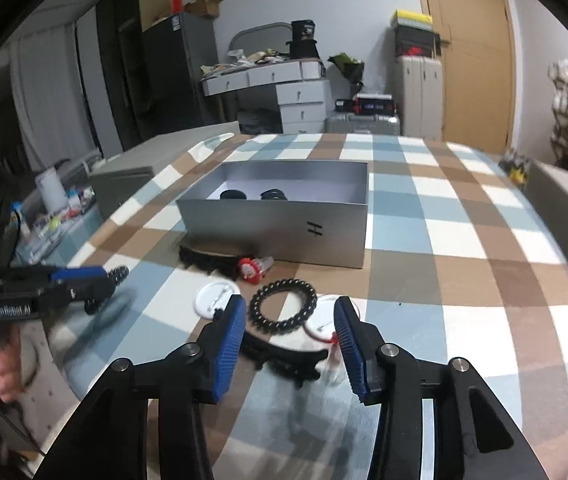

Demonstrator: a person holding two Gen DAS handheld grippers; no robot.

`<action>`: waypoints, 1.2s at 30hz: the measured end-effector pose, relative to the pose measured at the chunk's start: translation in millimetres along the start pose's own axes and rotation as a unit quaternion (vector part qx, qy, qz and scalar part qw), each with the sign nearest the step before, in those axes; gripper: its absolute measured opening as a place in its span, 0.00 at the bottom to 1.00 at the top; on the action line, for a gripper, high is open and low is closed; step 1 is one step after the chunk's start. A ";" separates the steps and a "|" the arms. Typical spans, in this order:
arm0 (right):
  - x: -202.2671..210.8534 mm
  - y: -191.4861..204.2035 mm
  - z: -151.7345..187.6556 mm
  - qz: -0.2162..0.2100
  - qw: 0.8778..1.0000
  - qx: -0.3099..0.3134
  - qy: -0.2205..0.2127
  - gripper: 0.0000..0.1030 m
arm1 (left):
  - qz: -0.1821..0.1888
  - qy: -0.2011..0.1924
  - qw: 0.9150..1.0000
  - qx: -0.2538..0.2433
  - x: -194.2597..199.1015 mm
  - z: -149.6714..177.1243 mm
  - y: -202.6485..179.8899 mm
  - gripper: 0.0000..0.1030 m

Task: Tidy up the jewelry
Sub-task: 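Grasp the black bead bracelet with the right tool, then lower the coil bracelet into the box with the left tool while the right tool drops the bead bracelet in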

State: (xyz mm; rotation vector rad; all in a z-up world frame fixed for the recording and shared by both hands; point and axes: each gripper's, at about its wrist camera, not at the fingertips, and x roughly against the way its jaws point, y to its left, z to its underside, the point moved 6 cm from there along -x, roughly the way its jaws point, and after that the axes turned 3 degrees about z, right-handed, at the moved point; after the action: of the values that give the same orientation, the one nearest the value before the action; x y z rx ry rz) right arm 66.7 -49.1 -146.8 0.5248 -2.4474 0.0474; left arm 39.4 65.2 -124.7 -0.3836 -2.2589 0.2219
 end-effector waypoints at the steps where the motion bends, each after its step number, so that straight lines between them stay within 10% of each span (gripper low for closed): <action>1: -5.1 -0.1 -3.1 -0.009 1.000 -0.002 0.005 0.44 | 0.000 0.001 1.000 0.002 -1.4 -0.2 0.1 0.36; 8: -37.3 5.2 -9.9 0.010 0.999 0.033 0.037 0.44 | -0.003 0.016 1.000 -0.003 -8.5 0.2 -0.3 0.36; 16: -60.7 5.3 3.9 0.041 0.992 0.081 0.091 0.16 | -0.007 0.022 1.000 -0.003 -11.1 2.3 0.2 0.36; 36: -8.5 -13.8 -37.2 -0.039 0.999 -0.003 0.004 0.09 | 0.000 -0.025 0.999 -0.032 -3.0 -37.5 -26.6 0.36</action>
State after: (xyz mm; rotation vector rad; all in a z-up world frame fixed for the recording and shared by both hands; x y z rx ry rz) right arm 99.5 -52.8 -123.2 0.6145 -2.4169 0.0092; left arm 64.3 40.5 -94.8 -0.4176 -2.3189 0.1604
